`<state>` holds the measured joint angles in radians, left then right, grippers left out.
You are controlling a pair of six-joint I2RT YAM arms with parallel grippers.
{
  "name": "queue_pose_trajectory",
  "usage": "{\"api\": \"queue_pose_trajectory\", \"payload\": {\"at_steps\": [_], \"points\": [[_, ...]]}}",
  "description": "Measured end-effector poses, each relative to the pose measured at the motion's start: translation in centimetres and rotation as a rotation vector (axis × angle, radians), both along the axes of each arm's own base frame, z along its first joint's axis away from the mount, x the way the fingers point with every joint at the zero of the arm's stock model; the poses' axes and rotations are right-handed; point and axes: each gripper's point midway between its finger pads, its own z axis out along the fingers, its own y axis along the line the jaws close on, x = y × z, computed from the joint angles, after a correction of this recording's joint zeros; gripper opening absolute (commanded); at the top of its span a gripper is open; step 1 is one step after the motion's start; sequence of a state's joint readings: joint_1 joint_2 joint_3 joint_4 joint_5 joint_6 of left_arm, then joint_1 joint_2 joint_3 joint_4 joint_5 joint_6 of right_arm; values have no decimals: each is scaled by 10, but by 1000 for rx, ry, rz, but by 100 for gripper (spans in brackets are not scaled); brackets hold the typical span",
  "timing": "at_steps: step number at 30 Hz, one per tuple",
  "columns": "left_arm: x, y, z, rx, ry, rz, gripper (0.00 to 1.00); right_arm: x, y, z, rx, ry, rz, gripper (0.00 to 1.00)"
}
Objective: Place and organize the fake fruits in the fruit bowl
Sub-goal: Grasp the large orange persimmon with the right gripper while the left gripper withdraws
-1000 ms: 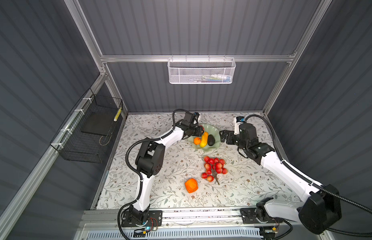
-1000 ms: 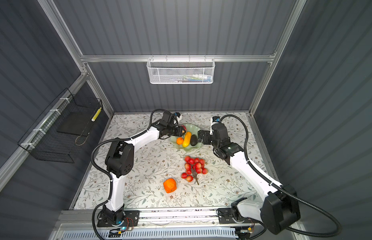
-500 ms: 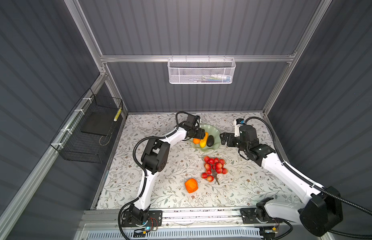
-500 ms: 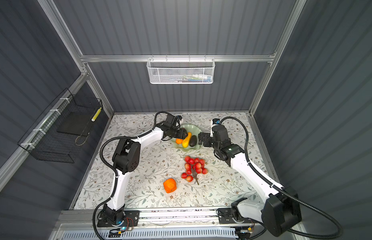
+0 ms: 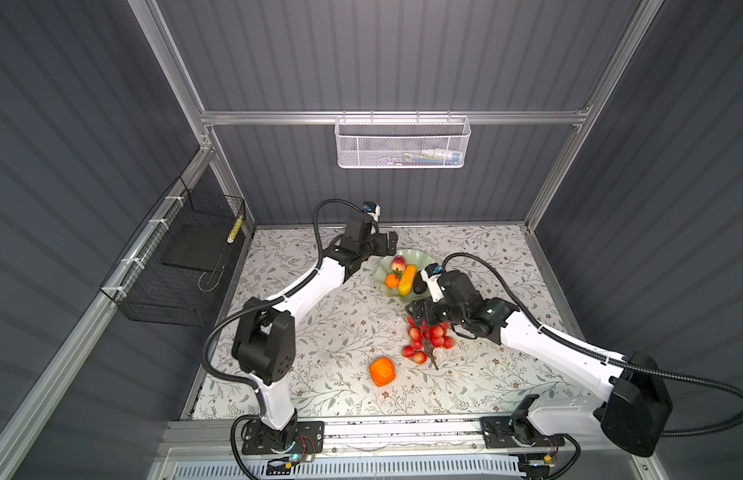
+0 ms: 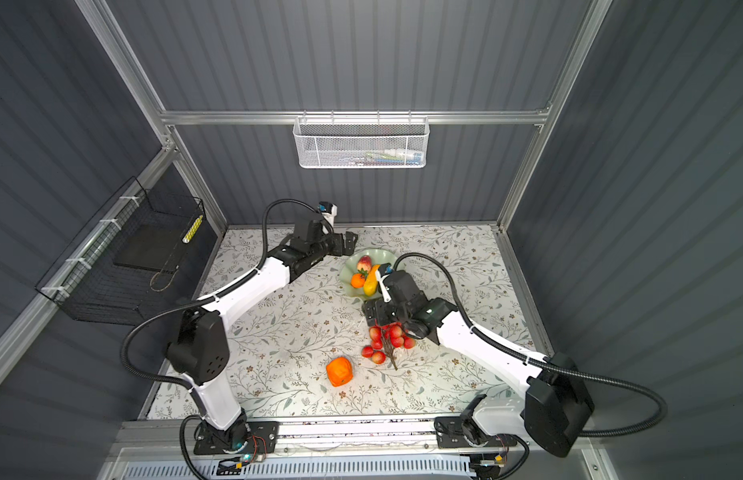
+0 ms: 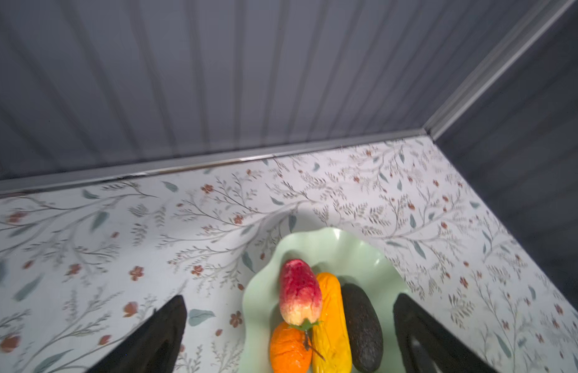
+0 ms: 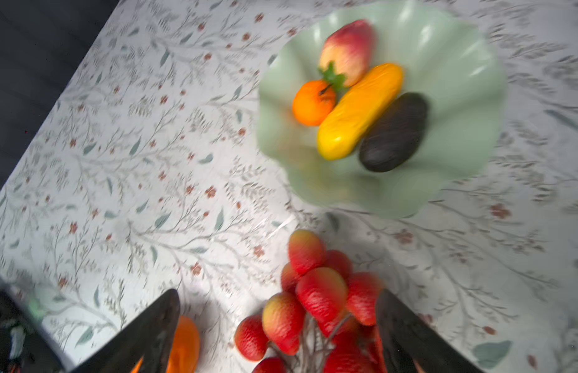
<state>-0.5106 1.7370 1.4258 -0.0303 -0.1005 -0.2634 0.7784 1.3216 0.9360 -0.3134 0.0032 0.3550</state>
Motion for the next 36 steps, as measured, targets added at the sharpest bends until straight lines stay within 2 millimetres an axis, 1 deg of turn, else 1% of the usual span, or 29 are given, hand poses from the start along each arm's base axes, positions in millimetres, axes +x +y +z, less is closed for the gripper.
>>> {"api": "queue_pose_trajectory", "payload": {"at_steps": [1, 3, 6, 9, 12, 14, 17, 19, 21, 25, 27, 30, 33, 36], "points": [[-3, 11, 1, -6, -12, 34, 100, -9, 8, -6, -13, 14, 32, 92], [-13, 40, -4, -21, -15, 118, 100, -27, 23, -20, -42, 50, 95, 92], [-28, 80, -29, -39, 22, 238, 100, -51, 39, -42, -96, 116, 180, 91], [-44, 115, -56, -36, 71, 348, 100, -70, 52, -56, -140, 166, 257, 90], [-59, 137, -68, -23, 93, 423, 100, -88, 67, -64, -168, 208, 336, 90], [-69, 148, -66, -17, 87, 456, 100, -103, 78, -66, -175, 233, 392, 90], [-82, 161, -52, -23, 52, 498, 100, -123, 88, -74, -190, 278, 453, 90], [-90, 168, -42, -31, 25, 517, 100, -132, 92, -81, -206, 312, 480, 89], [-98, 174, -34, -39, 5, 532, 100, -138, 95, -89, -227, 340, 492, 87], [-115, 186, -20, -56, -35, 557, 100, -139, 98, -103, -268, 380, 480, 82], [-122, 191, -17, -60, -51, 570, 100, -137, 99, -106, -284, 393, 473, 80], [-129, 197, -17, -53, -56, 588, 100, -132, 105, -108, -300, 394, 464, 80], [-132, 200, -19, -40, -46, 596, 100, -129, 110, -109, -310, 392, 462, 85], [-133, 200, -23, -31, -34, 596, 100, -126, 114, -108, -313, 388, 461, 82]]}}
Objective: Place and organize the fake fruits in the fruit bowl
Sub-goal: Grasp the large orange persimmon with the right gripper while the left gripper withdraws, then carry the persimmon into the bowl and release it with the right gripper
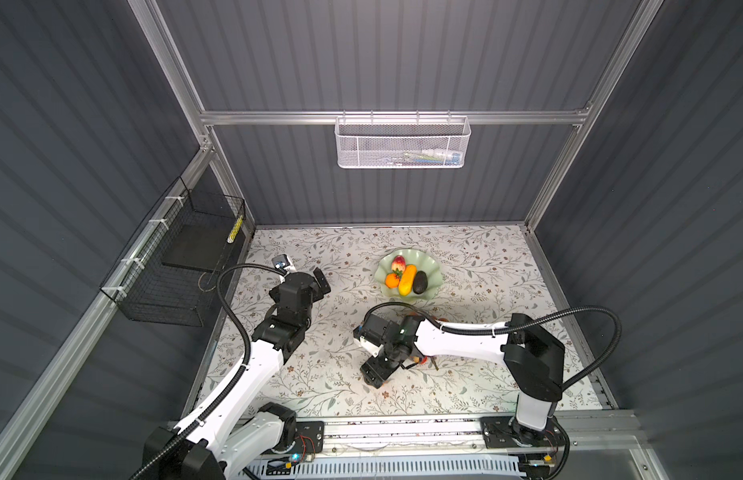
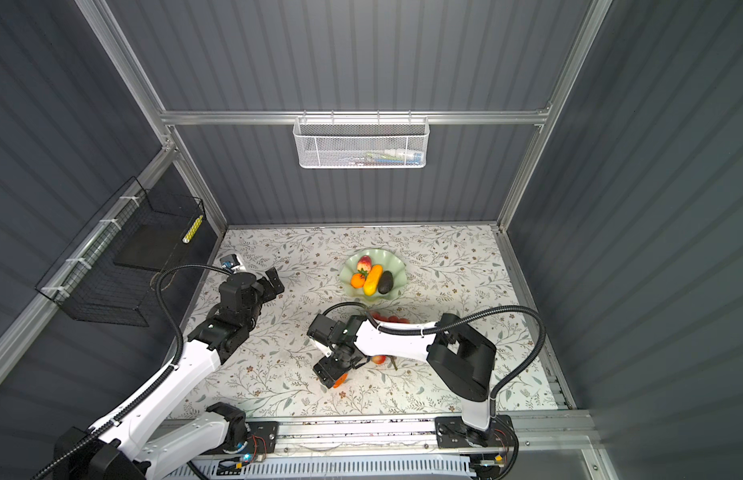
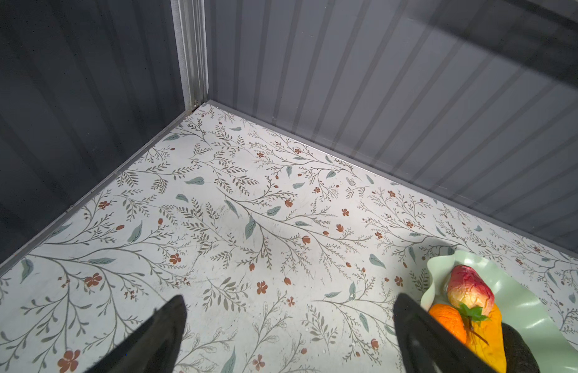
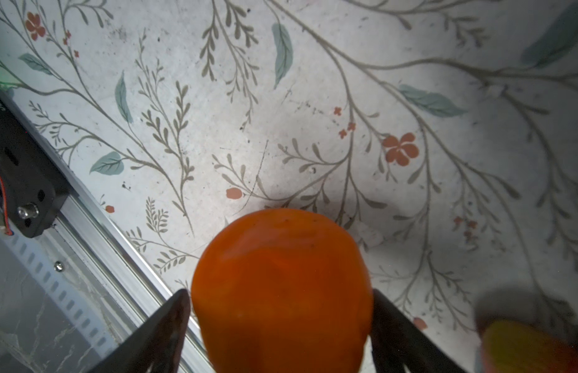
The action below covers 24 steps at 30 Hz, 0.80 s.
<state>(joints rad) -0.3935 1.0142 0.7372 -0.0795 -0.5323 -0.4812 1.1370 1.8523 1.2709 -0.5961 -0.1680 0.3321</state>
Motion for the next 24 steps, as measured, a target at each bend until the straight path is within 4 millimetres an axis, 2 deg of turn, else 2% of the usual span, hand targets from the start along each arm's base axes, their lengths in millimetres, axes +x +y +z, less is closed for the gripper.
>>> {"api": "queue_pose_trajectory", "payload": {"at_steps": [3, 8, 11, 15, 18, 22, 24], "points": [[-1, 0, -2, 2, 9, 1, 100, 2, 3, 0, -6, 0, -1, 77], [-2, 1, -4, 5, 15, 1, 100, 6, 3, -2, -12, 5, -14, 52], [-2, 1, -5, 6, 17, 1, 100, 13, -1, -2, -12, 9, -37, 40], [-2, 1, -5, 6, 17, 0, 100, 35, -8, 10, 16, -13, -93, 35], [-2, 1, -4, 4, 15, -1, 100, 65, -17, 44, 98, -62, -168, 36], [-4, -2, -4, -6, 11, -17, 100, 133, -51, 101, 220, -192, -343, 37], [-4, -5, -4, -14, 10, -33, 100, 168, -74, 120, 252, -261, -437, 37]]}}
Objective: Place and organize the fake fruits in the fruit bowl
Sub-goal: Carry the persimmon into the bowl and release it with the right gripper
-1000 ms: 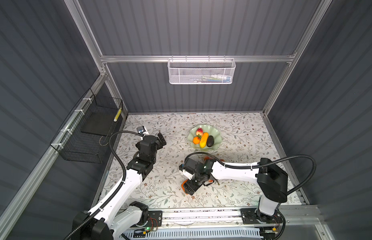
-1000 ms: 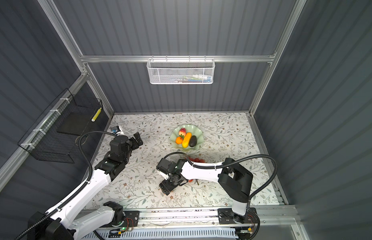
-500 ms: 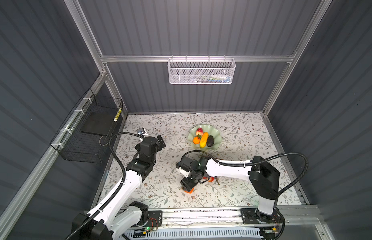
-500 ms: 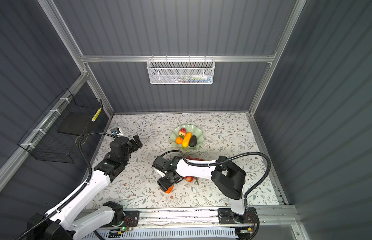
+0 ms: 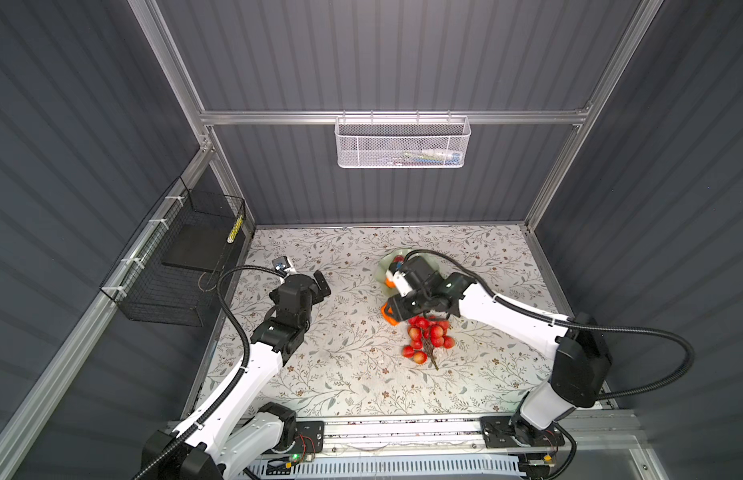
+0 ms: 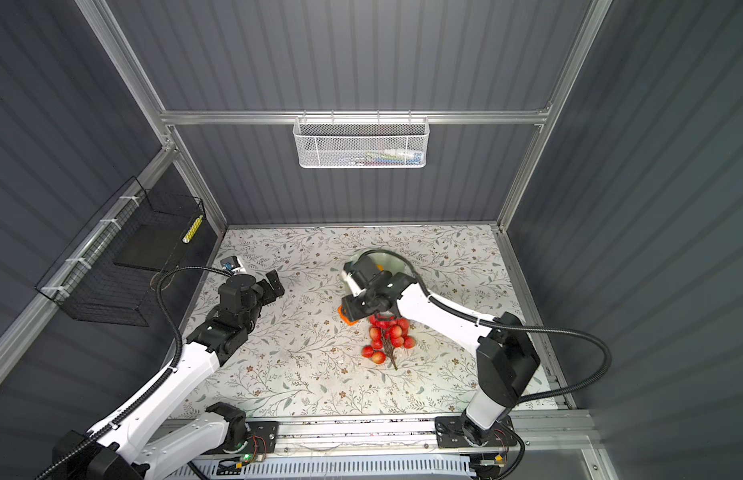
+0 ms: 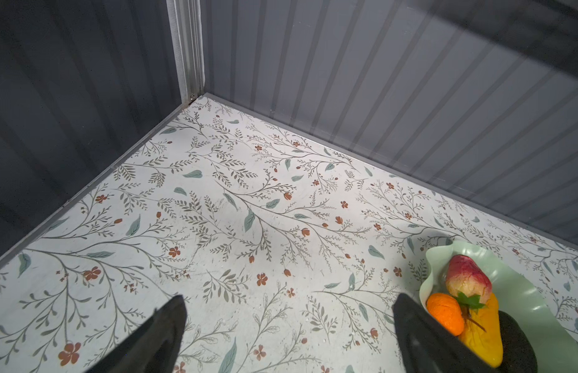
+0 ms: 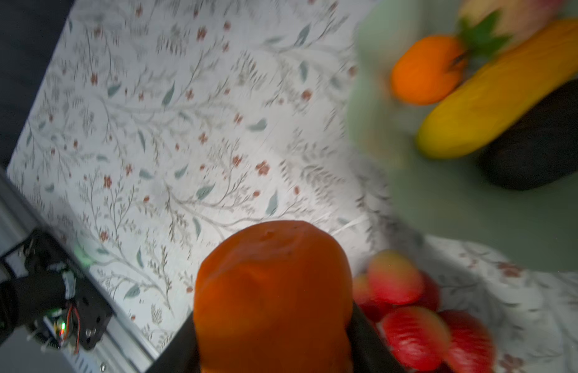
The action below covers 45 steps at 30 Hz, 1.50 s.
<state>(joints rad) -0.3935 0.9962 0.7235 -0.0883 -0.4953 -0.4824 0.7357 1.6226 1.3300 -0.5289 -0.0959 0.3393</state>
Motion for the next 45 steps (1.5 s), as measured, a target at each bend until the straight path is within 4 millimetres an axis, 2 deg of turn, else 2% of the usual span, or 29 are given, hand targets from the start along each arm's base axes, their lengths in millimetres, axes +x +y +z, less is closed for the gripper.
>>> {"api": "queue_pose_trajectory", "payload": {"at_steps": [2, 5, 9, 13, 17, 20, 24, 26, 29, 31, 33, 35, 39, 42, 45], "points": [[0, -5, -1, -11, 2, -27, 100, 35, -26, 10, 16, -49, -100, 37], [0, -14, -2, -26, 10, -75, 100, 76, -56, 8, 2, -78, -209, 38], [-1, -25, -4, -42, 22, -140, 100, 118, -72, -8, -38, -84, -270, 40], [-2, -38, -8, -60, 40, -214, 100, 140, -79, -37, -78, -51, -291, 45], [-1, -50, -16, -75, 68, -275, 100, 145, -85, -67, -117, -5, -296, 56], [-2, -59, -20, -83, 84, -319, 100, 149, -84, -62, -108, -19, -297, 62], [-2, -69, -23, -91, 94, -375, 100, 148, -85, -47, -88, -45, -305, 67], [-3, -73, -25, -97, 102, -398, 100, 139, -89, -33, -70, -67, -311, 67], [-3, -79, -29, -104, 112, -431, 100, 117, -99, -6, -29, -105, -324, 68], [-3, -83, -32, -110, 122, -447, 100, 95, -107, 11, 3, -131, -331, 68], [-2, -85, -34, -112, 130, -456, 100, 73, -115, 20, 23, -143, -340, 68], [-2, -86, -35, -116, 132, -463, 100, 52, -123, 19, 30, -140, -349, 67], [0, -88, -36, -116, 130, -470, 100, 19, -135, 3, 22, -96, -369, 63], [1, -89, -37, -116, 130, -471, 100, 18, -137, 0, 25, -88, -386, 62], [1, -89, -37, -117, 129, -473, 100, 33, -129, 9, 38, -100, -389, 63]]}}
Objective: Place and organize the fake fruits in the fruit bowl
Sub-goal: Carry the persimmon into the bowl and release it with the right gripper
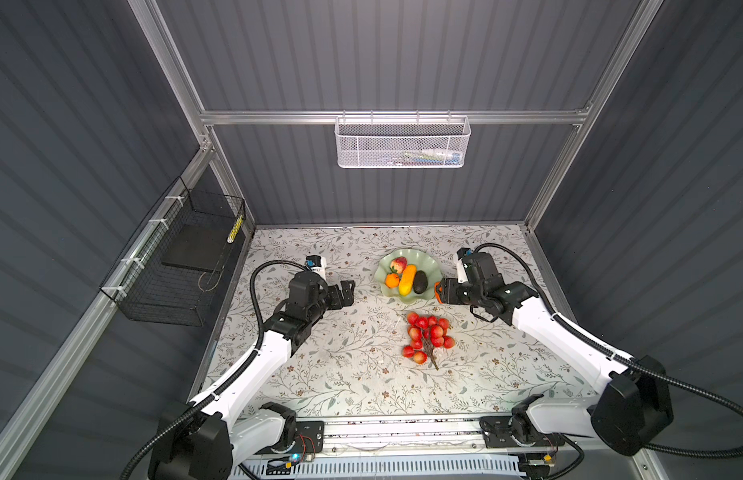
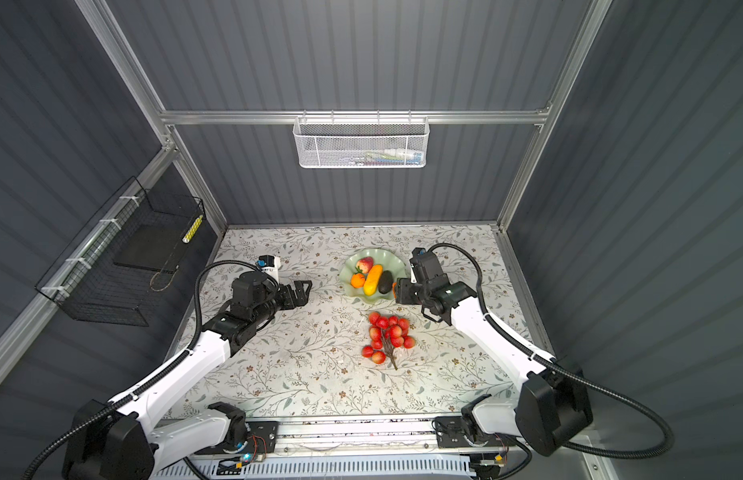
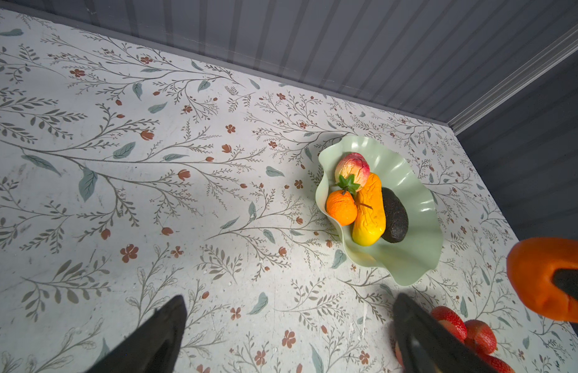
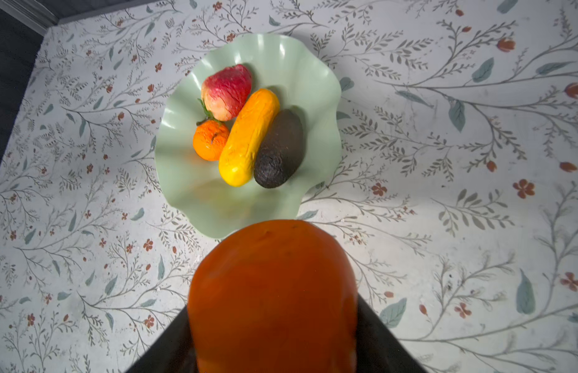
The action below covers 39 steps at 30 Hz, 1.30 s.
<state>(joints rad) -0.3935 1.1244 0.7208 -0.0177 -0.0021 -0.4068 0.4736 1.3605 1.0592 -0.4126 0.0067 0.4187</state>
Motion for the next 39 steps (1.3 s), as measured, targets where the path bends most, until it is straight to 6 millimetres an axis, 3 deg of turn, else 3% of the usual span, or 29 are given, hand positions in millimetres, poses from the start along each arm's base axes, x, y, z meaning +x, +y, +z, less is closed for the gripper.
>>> {"api": "queue_pose_trajectory", "payload": {"at_steps": [6, 12, 18, 23, 27, 30, 33, 36, 39], "points": [[-1, 1, 4, 0, -10, 0, 100, 70, 37, 6, -8, -35, 26, 63], [-4, 4, 11, 5, -31, 6, 100, 126, 61, -37, -78, 0, 49, 63], [-5, 7, 9, 26, -25, 15, 100, 145, 67, -82, -138, 67, 61, 74], [-5, 8, 8, 28, -24, 17, 100, 146, 64, -80, -143, 71, 60, 94], [-5, 8, 9, 28, -25, 17, 100, 145, 62, -62, -137, 44, 64, 96], [-5, 8, 9, 28, -25, 17, 100, 140, 60, -32, -113, -8, 60, 96], [-4, 8, 8, 30, -24, 20, 100, 118, 49, 7, -83, -69, 54, 94], [-3, 9, 7, 34, -24, 26, 100, 84, 32, 36, -53, -122, 37, 91], [-2, 10, 7, 35, -25, 30, 100, 41, 16, 36, -39, -119, 27, 86]]}}
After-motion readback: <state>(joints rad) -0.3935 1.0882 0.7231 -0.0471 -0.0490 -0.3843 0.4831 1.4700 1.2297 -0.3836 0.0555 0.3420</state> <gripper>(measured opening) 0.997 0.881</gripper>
